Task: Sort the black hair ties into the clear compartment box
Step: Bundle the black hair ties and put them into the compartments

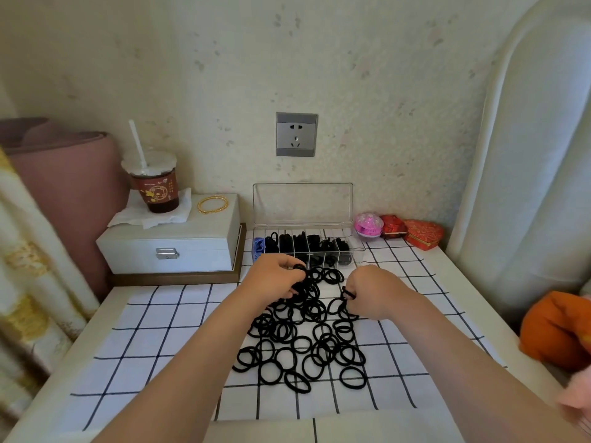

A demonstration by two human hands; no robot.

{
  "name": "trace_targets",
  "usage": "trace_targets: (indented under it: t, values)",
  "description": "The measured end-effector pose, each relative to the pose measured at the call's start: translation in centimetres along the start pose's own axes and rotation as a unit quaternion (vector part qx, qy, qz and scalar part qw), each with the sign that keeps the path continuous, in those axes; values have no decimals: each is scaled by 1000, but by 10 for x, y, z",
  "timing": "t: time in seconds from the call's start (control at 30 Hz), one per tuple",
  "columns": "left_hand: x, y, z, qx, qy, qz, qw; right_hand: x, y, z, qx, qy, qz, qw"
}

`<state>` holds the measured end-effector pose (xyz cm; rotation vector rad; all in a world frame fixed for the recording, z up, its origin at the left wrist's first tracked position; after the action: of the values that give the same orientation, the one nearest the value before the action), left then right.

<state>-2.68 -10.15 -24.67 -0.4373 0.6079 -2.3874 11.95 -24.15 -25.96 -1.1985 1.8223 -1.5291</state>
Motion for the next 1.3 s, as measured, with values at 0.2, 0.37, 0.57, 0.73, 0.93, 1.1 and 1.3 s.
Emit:
trace_targets:
  t: [0.2, 0.37, 0.57, 0.73, 0.93, 1.1, 1.3]
  values:
    - [2, 2, 0, 19, 11, -5, 1000, 2, -14, 3, -184, -5, 72, 980]
    - [-2, 7, 1, 31, 11, 22, 999, 1, -18, 0, -309, 20, 89, 947]
    - [-3, 16, 2, 71, 1, 32, 997, 5, -24, -24, -557, 16, 39, 829]
    - [0, 26, 8, 226, -21, -93, 969, 4, -22, -35, -553, 16, 38, 832]
    - [1, 24, 12, 311, -55, -107, 943, 1, -22, -35, -481, 15, 95, 872]
    - [-1, 21, 6, 190, -30, -99, 976, 3, -19, -33, -476, -8, 72, 876]
    - [-7, 7, 1, 124, -36, -35, 991, 4, -11, -16, -325, 7, 50, 944]
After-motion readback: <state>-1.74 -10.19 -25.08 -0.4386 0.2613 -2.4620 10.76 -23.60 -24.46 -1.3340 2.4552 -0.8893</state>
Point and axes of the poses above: each hand's wrist, its own x-axis away from the middle knuckle, its own y-axis out of the palm, z = x × y, the point moved 3 cm from there along -x, towards the middle knuckle, and after that the axes turned 9 degrees about -x, right-handed, at the moved point
